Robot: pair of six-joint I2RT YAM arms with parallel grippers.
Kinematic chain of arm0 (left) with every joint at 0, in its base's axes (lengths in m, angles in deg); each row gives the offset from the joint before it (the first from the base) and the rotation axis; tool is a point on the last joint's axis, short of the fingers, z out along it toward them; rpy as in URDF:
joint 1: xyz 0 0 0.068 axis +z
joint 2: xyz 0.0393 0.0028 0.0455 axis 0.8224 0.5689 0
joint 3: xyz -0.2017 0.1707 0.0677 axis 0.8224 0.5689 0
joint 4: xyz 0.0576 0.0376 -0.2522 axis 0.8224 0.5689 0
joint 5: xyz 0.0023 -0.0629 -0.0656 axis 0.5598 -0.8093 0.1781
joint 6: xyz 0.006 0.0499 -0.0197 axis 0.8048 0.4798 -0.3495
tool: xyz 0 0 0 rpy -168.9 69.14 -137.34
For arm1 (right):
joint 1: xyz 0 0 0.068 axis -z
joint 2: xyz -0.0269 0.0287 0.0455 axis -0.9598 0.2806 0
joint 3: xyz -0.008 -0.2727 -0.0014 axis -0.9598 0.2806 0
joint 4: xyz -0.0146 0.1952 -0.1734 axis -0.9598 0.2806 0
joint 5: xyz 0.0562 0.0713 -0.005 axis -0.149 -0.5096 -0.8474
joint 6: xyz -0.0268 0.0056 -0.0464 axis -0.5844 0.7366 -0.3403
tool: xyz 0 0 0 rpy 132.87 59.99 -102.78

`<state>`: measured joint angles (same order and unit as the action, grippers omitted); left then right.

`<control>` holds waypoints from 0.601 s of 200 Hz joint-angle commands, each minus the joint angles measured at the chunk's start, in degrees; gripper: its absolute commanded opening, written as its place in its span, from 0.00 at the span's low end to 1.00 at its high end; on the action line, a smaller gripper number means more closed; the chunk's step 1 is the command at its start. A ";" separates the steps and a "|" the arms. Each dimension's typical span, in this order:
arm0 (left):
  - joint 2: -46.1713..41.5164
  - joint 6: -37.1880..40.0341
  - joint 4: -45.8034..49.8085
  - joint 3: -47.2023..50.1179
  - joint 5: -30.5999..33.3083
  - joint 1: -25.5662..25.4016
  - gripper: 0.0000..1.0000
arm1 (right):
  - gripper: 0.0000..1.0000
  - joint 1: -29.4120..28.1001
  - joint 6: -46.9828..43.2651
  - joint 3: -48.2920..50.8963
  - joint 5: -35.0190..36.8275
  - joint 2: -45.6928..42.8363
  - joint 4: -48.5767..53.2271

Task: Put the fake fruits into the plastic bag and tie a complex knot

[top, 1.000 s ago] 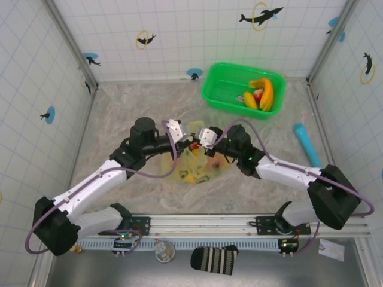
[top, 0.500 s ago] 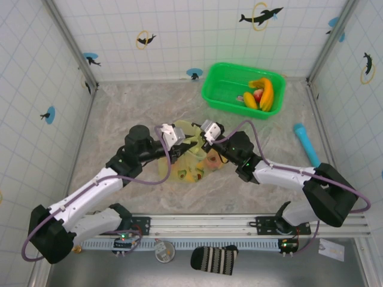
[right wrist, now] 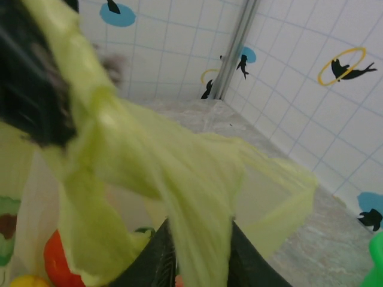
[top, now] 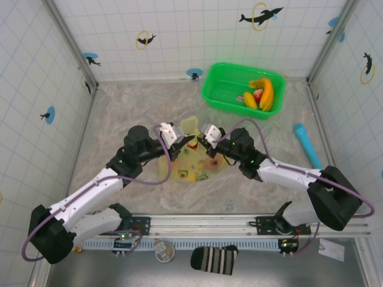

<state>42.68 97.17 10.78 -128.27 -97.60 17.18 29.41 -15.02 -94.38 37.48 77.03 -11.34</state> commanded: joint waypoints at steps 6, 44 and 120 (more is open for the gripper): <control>-0.30 5.17 0.19 -2.04 -0.08 0.08 0.00 | 0.37 5.44 -1.06 -2.87 -12.82 -5.71 7.55; 1.53 9.29 3.25 -4.16 -3.02 0.10 0.00 | 0.51 11.17 -6.60 -9.63 -29.10 -7.37 20.25; 2.58 11.42 4.50 -5.38 -6.34 0.04 0.00 | 0.62 10.36 -13.86 -22.40 -39.94 2.51 37.16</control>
<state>44.89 106.42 16.05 -131.20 -101.12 17.52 40.71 -26.43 -114.76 3.01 77.40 19.11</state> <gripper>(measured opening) 0.052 0.629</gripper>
